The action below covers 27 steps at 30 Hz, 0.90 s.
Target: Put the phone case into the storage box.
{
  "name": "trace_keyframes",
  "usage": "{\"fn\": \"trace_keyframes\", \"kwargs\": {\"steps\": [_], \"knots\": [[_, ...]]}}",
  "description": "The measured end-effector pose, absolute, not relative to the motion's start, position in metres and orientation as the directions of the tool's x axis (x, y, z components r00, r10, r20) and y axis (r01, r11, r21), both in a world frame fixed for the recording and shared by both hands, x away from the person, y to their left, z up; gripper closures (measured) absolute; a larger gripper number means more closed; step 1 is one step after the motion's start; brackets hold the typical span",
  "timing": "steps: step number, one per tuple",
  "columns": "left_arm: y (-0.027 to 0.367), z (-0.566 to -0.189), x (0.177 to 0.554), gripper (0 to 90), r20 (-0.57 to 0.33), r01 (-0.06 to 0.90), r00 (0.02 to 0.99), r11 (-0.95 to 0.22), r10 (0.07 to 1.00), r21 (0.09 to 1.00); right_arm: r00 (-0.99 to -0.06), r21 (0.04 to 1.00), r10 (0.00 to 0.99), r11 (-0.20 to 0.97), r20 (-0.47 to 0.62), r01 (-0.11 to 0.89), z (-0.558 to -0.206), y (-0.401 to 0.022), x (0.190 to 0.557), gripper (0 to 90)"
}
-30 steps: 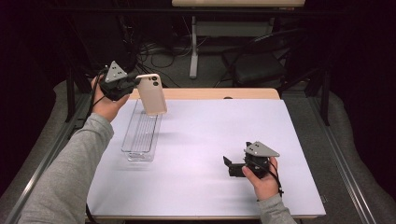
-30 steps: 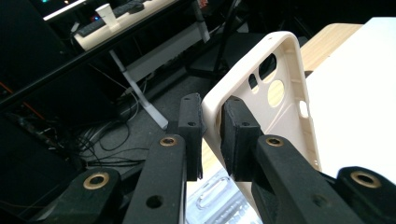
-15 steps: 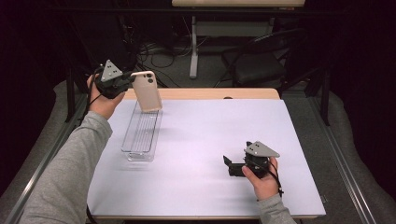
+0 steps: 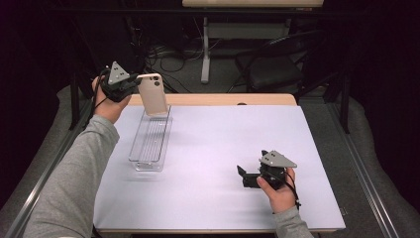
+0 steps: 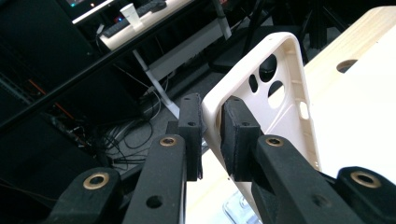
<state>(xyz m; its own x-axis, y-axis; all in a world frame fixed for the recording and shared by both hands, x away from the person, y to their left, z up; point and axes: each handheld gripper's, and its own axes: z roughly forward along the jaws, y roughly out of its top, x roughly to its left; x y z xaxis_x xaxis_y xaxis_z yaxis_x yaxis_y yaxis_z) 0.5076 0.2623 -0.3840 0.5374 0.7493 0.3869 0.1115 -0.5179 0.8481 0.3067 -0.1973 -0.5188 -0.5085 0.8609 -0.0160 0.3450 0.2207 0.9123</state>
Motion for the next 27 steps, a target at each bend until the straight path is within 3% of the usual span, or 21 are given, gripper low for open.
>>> {"fn": "trace_keyframes", "kwargs": {"steps": [27], "knots": [[0.264, -0.404, 0.539, 78.9, 0.429, 0.127, 0.524, -0.566, 0.735, 0.815, -0.497, 0.915, 0.867, 0.224, -0.03, 0.335, -0.519, -0.201, 0.306, 0.0]]}}
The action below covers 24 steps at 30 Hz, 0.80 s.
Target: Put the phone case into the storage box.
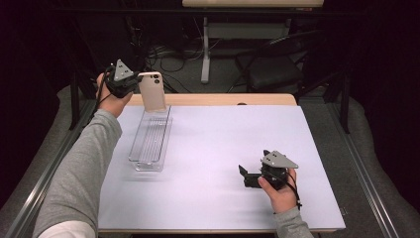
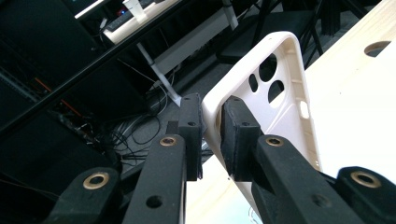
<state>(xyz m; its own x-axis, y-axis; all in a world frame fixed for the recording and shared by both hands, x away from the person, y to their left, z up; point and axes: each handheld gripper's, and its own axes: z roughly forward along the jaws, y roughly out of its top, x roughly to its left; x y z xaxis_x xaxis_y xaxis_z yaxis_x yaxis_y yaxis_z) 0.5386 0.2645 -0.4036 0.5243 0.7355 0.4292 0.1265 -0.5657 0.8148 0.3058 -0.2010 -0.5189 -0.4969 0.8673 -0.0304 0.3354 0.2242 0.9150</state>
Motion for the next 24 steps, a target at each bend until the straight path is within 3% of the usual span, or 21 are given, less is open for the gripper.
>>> {"fn": "trace_keyframes", "kwargs": {"steps": [24], "knots": [[0.259, -0.445, 0.544, 78.9, 0.414, 0.126, 0.534, -0.554, 0.737, 0.823, -0.495, 0.914, 0.868, 0.235, -0.044, 0.331, -0.52, -0.203, 0.305, 0.0]]}}
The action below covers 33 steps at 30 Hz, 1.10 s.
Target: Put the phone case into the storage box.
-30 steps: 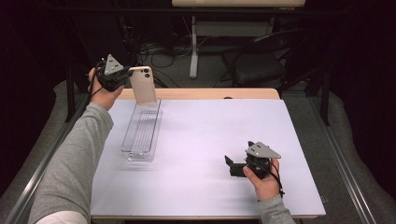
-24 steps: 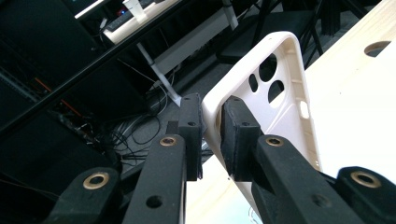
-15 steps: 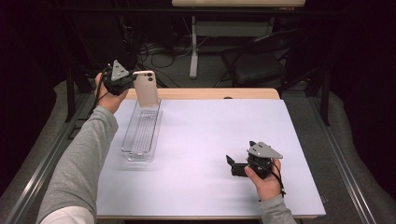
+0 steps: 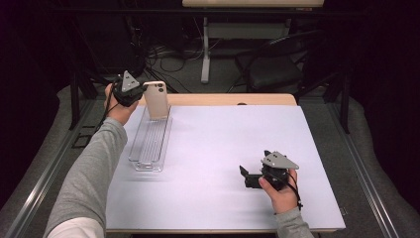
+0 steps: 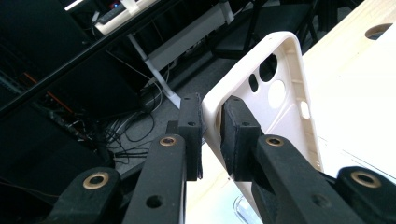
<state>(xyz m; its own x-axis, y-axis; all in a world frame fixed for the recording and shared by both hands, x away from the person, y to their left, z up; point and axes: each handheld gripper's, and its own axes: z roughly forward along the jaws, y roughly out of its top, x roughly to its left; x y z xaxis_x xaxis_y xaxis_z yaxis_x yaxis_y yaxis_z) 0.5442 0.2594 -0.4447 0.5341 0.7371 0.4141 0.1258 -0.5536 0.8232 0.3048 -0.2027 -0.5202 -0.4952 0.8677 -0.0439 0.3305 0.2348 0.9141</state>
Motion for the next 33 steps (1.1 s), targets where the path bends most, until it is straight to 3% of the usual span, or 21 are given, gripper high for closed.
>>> {"fn": "trace_keyframes", "kwargs": {"steps": [33], "knots": [[0.258, -0.456, 0.553, 75.9, 0.526, 0.134, 0.498, -0.661, 0.689, 0.739, -0.507, 0.903, 0.86, 0.259, -0.055, 0.342, -0.526, -0.2, 0.305, 0.0]]}}
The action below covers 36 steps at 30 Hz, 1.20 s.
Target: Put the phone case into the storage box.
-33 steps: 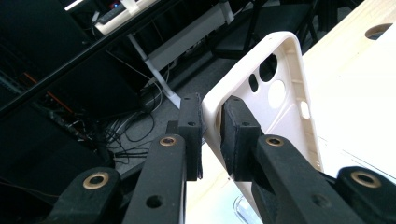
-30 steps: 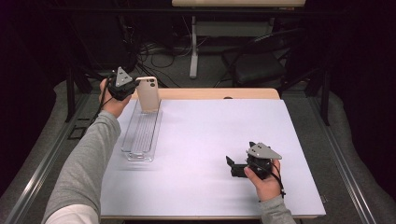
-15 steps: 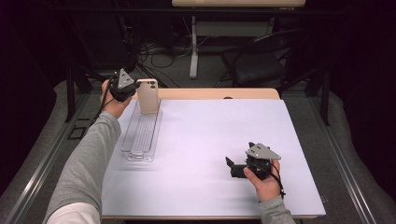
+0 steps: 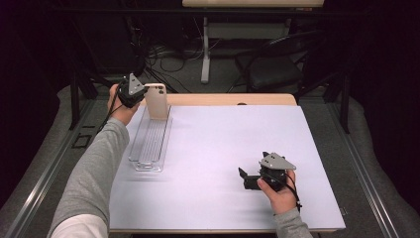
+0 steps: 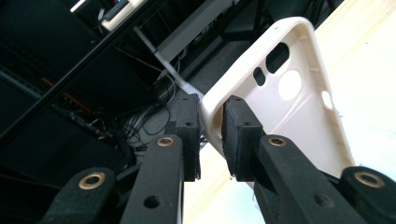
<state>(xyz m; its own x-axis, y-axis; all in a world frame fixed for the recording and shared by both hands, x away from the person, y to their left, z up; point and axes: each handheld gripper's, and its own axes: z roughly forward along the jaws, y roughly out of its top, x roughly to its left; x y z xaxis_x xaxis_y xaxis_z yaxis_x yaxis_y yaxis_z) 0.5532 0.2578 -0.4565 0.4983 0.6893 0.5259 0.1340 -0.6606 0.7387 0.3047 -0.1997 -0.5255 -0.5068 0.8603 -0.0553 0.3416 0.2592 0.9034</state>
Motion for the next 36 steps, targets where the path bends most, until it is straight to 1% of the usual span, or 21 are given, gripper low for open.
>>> {"fn": "trace_keyframes", "kwargs": {"steps": [2, 10, 13, 15, 22, 25, 29, 33, 36], "knots": [[0.259, -0.457, 0.554, 73.3, 0.515, 0.143, 0.498, -0.652, 0.698, 0.745, -0.509, 0.903, 0.859, 0.264, -0.059, 0.34, -0.526, -0.2, 0.305, 0.0], [0.258, -0.457, 0.554, 70.3, 0.484, 0.164, 0.504, -0.629, 0.716, 0.76, -0.51, 0.902, 0.858, 0.265, -0.059, 0.341, -0.526, -0.199, 0.305, 0.0], [0.258, -0.458, 0.554, 67.0, 0.477, 0.182, 0.503, -0.628, 0.721, 0.757, -0.512, 0.902, 0.857, 0.267, -0.06, 0.34, -0.527, -0.199, 0.305, 0.0], [0.259, -0.458, 0.553, 63.4, 0.457, 0.193, 0.502, -0.61, 0.734, 0.768, -0.513, 0.902, 0.856, 0.267, -0.06, 0.34, -0.527, -0.199, 0.305, 0.0], [0.265, -0.454, 0.553, 48.6, 0.456, 0.222, 0.452, -0.592, 0.767, 0.775, -0.517, 0.902, 0.854, 0.271, -0.063, 0.336, -0.527, -0.198, 0.305, 0.0], [0.268, -0.452, 0.551, 44.3, 0.433, 0.251, 0.436, -0.569, 0.789, 0.783, -0.517, 0.902, 0.853, 0.273, -0.066, 0.334, -0.527, -0.198, 0.305, 0.0], [0.272, -0.447, 0.547, 42.3, 0.4, 0.296, 0.427, -0.544, 0.811, 0.785, -0.517, 0.901, 0.853, 0.276, -0.069, 0.335, -0.527, -0.197, 0.305, 0.0], [0.275, -0.44, 0.537, 44.9, 0.326, 0.37, 0.402, -0.477, 0.856, 0.797, -0.515, 0.901, 0.854, 0.273, -0.067, 0.336, -0.527, -0.199, 0.304, 0.0], [0.279, -0.435, 0.527, 47.1, 0.276, 0.361, 0.393, -0.423, 0.877, 0.831, -0.515, 0.903, 0.854, 0.273, -0.068, 0.333, -0.526, -0.199, 0.304, 0.0]]}}
